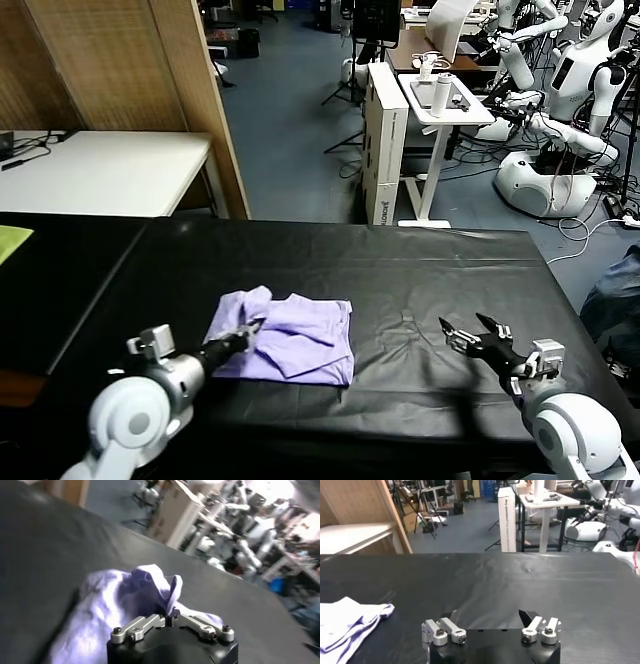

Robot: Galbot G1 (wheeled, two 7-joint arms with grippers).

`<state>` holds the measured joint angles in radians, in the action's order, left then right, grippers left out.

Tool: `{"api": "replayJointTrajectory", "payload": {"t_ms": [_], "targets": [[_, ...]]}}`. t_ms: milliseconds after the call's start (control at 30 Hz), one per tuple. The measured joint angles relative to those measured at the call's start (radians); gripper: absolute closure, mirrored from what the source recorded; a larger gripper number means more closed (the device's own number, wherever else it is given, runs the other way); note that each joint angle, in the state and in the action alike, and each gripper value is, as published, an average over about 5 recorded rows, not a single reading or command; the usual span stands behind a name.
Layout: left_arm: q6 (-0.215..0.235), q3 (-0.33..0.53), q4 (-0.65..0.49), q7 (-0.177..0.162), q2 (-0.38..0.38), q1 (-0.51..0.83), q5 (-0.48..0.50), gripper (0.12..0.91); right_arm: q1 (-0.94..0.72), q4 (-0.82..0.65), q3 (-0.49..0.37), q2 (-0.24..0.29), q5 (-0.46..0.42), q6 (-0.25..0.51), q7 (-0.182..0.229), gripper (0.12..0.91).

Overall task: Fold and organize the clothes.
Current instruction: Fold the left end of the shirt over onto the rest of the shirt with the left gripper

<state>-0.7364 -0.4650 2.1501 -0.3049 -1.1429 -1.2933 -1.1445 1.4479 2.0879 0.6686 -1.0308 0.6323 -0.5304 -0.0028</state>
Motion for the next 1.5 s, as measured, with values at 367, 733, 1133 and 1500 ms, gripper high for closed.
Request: {"api": "replayJointTrajectory", "payload": {"t_ms": [367,733,1133,1500], "targets": [[0.000,0.094,-0.011,-0.006,-0.082,0.045,0.036,0.858,0.008,-0.001,-0.020,-0.005,-0.026,0.003,-0.002,0.118],[0.000,0.134,-0.034,-0.006,-0.141,0.060,0.071,0.858,0.007,-0.003,-0.034,-0.015,-0.037,0.002,-0.001,0.118],[0.000,0.170,-0.086,0.000,-0.202,0.087,0.121,0.858,0.010,-0.002,-0.034,-0.016,-0.040,0.001,0.000,0.118],[0.000,0.185,-0.123,0.017,-0.243,0.084,0.175,0.858,-0.012,-0.003,-0.058,-0.016,-0.047,0.001,0.000,0.118]]}}
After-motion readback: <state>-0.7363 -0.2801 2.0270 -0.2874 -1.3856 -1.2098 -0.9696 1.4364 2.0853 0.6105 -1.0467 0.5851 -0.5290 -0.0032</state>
